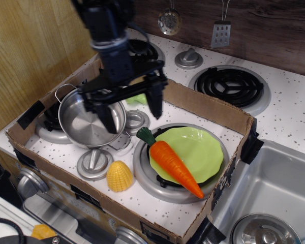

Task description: Take carrot off plate

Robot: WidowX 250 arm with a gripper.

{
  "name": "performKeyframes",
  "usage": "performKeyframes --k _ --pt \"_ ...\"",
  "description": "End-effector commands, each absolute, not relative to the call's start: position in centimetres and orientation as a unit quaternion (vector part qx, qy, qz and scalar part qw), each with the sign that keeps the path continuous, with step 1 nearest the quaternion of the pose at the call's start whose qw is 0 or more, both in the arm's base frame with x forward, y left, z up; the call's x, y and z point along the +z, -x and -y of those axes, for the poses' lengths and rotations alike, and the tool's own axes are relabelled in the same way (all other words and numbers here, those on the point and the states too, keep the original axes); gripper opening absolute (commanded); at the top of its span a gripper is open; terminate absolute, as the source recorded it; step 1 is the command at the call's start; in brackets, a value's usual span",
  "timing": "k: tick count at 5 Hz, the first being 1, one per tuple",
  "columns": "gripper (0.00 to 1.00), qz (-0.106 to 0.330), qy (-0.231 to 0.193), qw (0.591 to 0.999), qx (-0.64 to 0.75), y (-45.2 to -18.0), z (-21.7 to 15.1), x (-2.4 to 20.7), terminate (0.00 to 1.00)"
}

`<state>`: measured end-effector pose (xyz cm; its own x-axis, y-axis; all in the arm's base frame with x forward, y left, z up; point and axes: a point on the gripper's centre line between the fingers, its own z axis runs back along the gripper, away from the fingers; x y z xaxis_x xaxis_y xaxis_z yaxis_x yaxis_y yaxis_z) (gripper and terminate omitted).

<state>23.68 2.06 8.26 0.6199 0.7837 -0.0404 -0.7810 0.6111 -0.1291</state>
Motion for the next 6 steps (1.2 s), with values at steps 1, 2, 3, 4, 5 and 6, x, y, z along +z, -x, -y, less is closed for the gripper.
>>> performKeyframes --k 1,2,3,4,5,6 --pt "1.00 0.101 0.037 0.862 0.495 -24.3 -1.0 6.1 0.00" --pt "1.00 0.097 0.040 0.856 0.506 -24.4 -0.8 5.3 0.00" --pt "1.00 0.091 0.033 0.856 0.508 -25.0 -0.6 5.2 0.00" --pt "1.00 0.075 0.015 0.856 0.511 -25.1 -0.3 4.5 0.00" --pt "1.00 0.062 0.010 0.856 0.513 -24.8 -0.3 4.2 0.00" --pt "1.00 0.065 0.013 0.851 0.521 -24.5 0.0 3.8 0.00"
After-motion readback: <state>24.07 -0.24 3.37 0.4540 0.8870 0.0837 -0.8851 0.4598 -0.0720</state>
